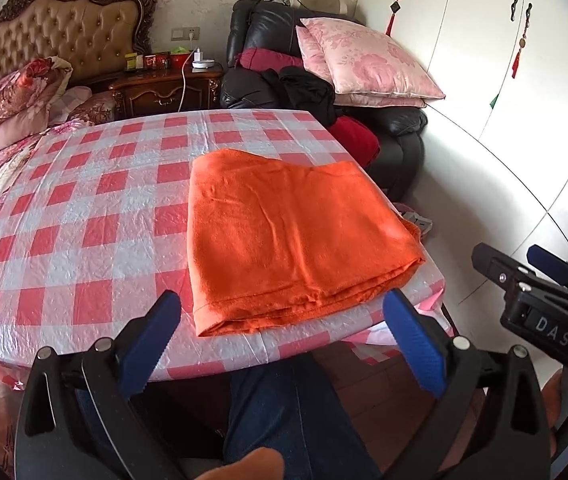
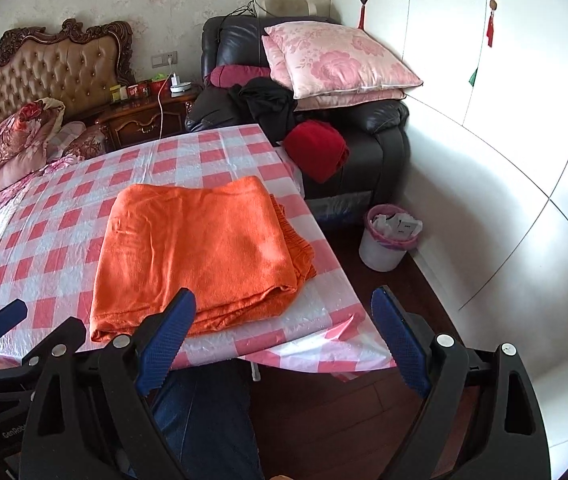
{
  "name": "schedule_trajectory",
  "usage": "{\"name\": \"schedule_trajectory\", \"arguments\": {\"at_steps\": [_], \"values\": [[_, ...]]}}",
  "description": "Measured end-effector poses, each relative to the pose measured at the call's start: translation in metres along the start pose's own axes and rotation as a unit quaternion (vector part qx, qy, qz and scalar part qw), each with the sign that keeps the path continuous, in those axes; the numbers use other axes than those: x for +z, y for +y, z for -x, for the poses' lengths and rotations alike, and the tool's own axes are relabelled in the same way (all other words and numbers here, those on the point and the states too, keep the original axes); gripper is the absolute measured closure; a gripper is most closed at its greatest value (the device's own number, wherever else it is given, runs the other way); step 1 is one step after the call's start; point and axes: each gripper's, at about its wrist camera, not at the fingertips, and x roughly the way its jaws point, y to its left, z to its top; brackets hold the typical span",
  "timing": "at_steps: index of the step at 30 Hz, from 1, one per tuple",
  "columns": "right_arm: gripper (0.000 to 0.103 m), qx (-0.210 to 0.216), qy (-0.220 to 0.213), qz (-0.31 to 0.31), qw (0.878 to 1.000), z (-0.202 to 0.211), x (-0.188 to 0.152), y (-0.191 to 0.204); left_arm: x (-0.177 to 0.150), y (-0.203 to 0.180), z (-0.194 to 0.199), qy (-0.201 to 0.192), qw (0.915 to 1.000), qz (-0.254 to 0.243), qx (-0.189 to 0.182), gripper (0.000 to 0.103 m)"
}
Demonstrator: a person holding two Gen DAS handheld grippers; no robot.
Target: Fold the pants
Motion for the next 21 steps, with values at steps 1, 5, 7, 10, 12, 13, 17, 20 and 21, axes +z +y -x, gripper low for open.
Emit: {"name": "schedule_trajectory", "arguments": {"at_steps": [1, 5, 7, 10, 12, 13, 17, 20, 21], "values": [[0.017, 0.0, 0.0, 0.0, 1.0, -0.0003, -0.0008, 0.0004, 0.0003, -0.0002, 0.0006, -0.002, 1.0, -0.001, 0.002, 0.002], [0.017, 0.0, 0.002, 0.0, 1.0, -0.002, -0.0024, 0.0001, 0.0012, 0.0, 0.0017, -0.006, 1.0, -0.002, 0.004, 0.002], [0.017, -0.001, 0.001, 0.001, 1.0, -0.0017, -0.0023, -0.0001, 0.0012, 0.0001, 0.0018, -0.007, 1.0, -0.003, 0.005, 0.002], [0.017, -0.001, 0.001, 0.001, 1.0, -0.0026, -0.0031, -0.0002, 0.0013, 0.0002, 0.0013, -0.006, 1.0, -0.003, 0.006, 0.002], [0.017, 0.001, 0.002, 0.001, 1.0, -0.0034, -0.0037, -0.0003, 0.0014, -0.0005, 0.001, -0.005, 1.0, -0.003, 0.006, 0.002], [0.017, 0.001, 0.003, 0.001, 1.0, -0.0044, -0.0047, -0.0002, 0.0012, -0.0006, 0.0006, -0.004, 1.0, -0.003, 0.006, 0.002], [0.017, 0.001, 0.003, 0.001, 1.0, -0.0045, -0.0057, 0.0004, 0.0009, -0.0001, 0.0007, -0.004, 1.0, -0.002, 0.006, 0.002], [0.017, 0.002, 0.003, 0.001, 1.0, -0.0041, -0.0056, 0.0005, 0.0009, -0.0004, 0.0011, -0.006, 1.0, -0.003, 0.007, 0.002], [0.017, 0.002, 0.002, 0.002, 1.0, -0.0049, -0.0068, 0.0007, 0.0009, -0.0006, 0.0009, -0.006, 1.0, -0.004, 0.007, 0.002]]}}
